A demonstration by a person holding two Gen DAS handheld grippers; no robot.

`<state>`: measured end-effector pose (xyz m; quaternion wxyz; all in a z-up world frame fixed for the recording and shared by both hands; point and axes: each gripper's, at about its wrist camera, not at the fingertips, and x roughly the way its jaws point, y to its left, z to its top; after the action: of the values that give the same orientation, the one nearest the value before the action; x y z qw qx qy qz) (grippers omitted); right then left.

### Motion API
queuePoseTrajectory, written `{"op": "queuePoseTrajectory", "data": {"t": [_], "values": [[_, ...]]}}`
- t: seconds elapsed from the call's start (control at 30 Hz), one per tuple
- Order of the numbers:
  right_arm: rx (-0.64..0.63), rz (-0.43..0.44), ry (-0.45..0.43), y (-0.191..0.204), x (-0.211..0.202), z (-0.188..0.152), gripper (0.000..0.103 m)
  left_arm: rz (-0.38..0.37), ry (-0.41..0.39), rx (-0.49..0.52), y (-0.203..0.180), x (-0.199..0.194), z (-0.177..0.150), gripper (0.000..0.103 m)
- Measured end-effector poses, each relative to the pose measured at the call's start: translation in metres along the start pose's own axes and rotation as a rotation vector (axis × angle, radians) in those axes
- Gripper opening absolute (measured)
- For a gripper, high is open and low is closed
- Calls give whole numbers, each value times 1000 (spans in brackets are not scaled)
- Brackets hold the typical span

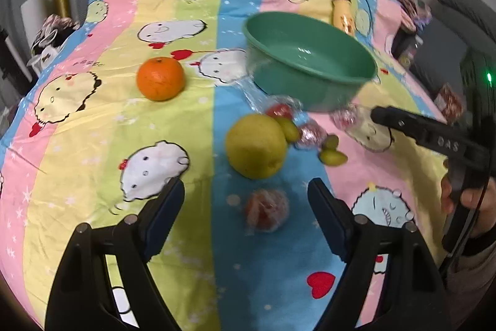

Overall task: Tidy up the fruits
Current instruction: 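Move the left tool back toward the plastic-wrapped red fruit, then grasp the plastic-wrapped red fruit with the left gripper and lift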

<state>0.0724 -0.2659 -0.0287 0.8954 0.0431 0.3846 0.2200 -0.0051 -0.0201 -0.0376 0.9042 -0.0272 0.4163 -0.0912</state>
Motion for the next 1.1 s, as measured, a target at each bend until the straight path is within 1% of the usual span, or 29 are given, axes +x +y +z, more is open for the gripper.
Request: {"op": "queuePoseTrajectory", "data": {"t": [0.13, 0.27, 0.33, 0.5, 0.67, 0.87, 1.0, 1.1], "values": [[-4, -6, 33, 1, 12, -3, 56, 6, 15, 26, -6, 10, -6, 80], [-18, 0, 47, 6, 21, -5, 56, -5, 19, 26, -6, 13, -8, 77], [-27, -4, 45, 8, 25, -3, 56, -10, 20, 29, -7, 14, -9, 72], [-53, -13, 60, 13, 34, -2, 56, -21, 28, 42, -14, 18, -12, 67], [-46, -19, 66, 11, 39, 1, 56, -20, 39, 48, -14, 22, -15, 62], [-56, -29, 79, 14, 44, 2, 56, -22, 47, 57, -16, 25, -16, 50], [-55, -37, 93, 13, 49, 0, 56, -21, 57, 50, -13, 28, -19, 37], [-54, -38, 93, 13, 49, 0, 55, -31, 53, 41, -11, 27, -20, 36]]}}
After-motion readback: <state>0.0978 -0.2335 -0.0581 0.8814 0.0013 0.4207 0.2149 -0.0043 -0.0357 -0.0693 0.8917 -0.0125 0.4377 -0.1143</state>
